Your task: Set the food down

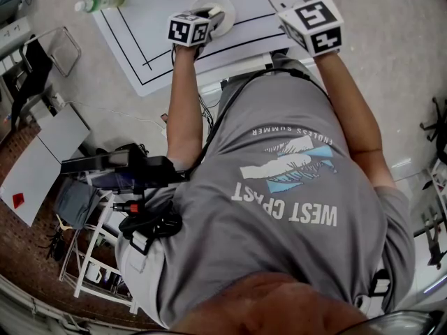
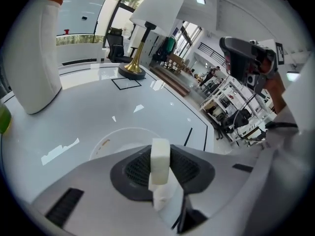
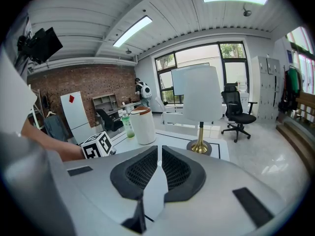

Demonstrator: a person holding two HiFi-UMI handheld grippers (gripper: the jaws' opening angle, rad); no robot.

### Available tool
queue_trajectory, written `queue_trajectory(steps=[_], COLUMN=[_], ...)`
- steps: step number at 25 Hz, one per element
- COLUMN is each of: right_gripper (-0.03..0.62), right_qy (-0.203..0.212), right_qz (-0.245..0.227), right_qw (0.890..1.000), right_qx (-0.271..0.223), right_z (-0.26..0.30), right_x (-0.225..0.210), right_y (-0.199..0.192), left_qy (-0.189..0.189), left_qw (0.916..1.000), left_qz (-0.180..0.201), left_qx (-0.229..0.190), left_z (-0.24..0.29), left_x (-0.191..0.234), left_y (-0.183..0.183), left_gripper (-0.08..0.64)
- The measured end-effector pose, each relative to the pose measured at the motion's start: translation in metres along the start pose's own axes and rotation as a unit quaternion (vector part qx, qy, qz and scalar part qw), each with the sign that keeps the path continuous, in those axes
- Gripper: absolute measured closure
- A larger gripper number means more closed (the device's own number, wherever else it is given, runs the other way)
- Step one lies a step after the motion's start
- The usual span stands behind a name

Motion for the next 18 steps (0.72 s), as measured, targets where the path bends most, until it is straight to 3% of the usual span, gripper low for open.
queue_trajectory(steps=[9,18], right_gripper=[0.581,0.581], right_qy=[0.002,0.004], right_qz=[-0.002,-0.004], right_qw=[1.0,1.0], right_qx=[0.003,0.007], right_z=[0.001,0.005], right_x=[0.004,0.01], right_y=[0.0,0.0], left_qy=[-0.015,-0.015], left_qw=[0.9986,0.9981], left_qz=[0.007,0.006], left_qx=[0.049,0.06], left_z=[0.0,-0.002], left_x=[0.0,0.006], left_y=[-0.015,-0.02], left_gripper=[0.456,0.456])
Point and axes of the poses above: the fingertips, and each gripper's own axes: z forward along the fingers, x to its left, y out of its top, the point moved 1 cm from there along -z, backward along the fingers, and after that the axes turned 15 degrees about -x, right-handed, at the moved point
